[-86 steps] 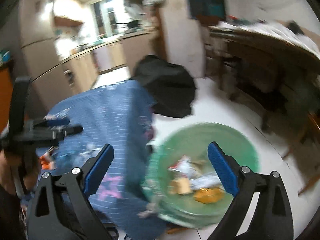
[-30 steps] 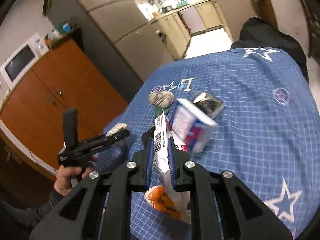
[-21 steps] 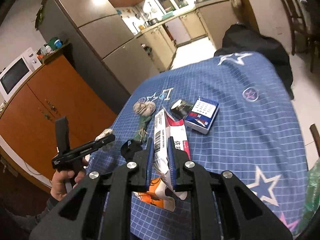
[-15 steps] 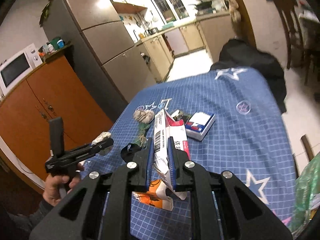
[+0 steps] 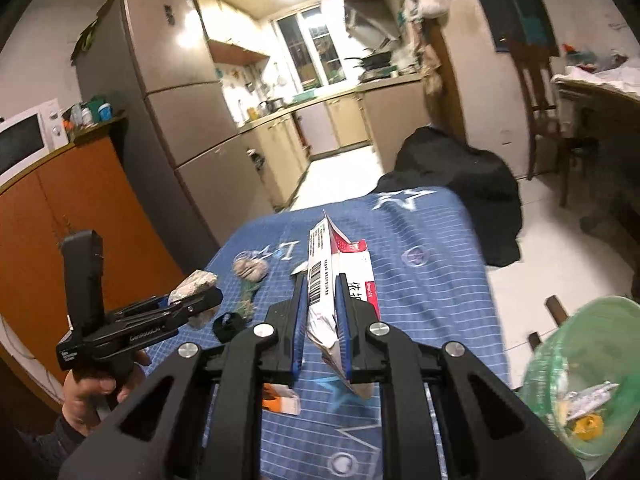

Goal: Collect trash
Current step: 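Carry the granule bag and white box in both tools over the green bin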

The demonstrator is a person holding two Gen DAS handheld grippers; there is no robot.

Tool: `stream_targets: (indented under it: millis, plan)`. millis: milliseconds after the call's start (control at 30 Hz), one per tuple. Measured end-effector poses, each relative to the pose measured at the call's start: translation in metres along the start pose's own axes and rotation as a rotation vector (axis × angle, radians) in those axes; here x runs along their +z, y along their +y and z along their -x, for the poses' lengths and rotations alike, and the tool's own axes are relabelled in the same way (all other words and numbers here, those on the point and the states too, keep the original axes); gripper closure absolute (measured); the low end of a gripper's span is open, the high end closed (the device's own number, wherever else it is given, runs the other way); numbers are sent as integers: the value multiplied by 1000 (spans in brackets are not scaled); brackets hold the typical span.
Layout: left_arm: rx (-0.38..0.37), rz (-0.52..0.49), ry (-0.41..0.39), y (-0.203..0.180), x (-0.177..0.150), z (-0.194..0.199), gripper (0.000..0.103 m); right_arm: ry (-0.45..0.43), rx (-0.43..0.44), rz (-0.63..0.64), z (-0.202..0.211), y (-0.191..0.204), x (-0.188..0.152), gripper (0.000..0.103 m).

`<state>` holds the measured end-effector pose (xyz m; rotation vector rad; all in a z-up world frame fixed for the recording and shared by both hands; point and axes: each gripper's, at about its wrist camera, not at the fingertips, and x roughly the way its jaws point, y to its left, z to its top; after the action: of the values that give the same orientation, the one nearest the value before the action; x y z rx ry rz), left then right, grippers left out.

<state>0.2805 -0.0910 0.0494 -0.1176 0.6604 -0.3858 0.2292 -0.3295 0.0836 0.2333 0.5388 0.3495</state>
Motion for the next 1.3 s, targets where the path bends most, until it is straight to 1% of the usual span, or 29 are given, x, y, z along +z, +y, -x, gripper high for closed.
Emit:
stream_targets:
  millis: [167, 400, 600, 800, 1000, 1100, 1233, 1300]
  plan:
    - [-64, -38, -10, -45, 11, -8, 59, -39, -55, -27, 28, -24, 3, 90]
    - [-151, -105, -13, -119, 25, -23, 59, -85, -132, -50, 66, -56, 5, 90]
    - [-225, -152, 14, -190, 28, -47, 59, -118, -204, -78, 99, -88, 6, 90]
    - [-262, -205, 38, -243, 24, -79, 59, -135, -278, -122, 127, -126, 0, 90]
    - [-282, -245, 73, -290, 15, -107, 59, -136, -338, -176, 144, -165, -9, 90]
    - [-291, -264, 99, -305, 9, -122, 59, -126, -366, -204, 149, -184, -14, 90]
    - [-307, -289, 156, -326, 1, -147, 59, -73, -396, -251, 146, -212, -20, 90]
    - [-311, -304, 194, -339, -4, -161, 59, -31, -412, -278, 142, -228, -25, 90]
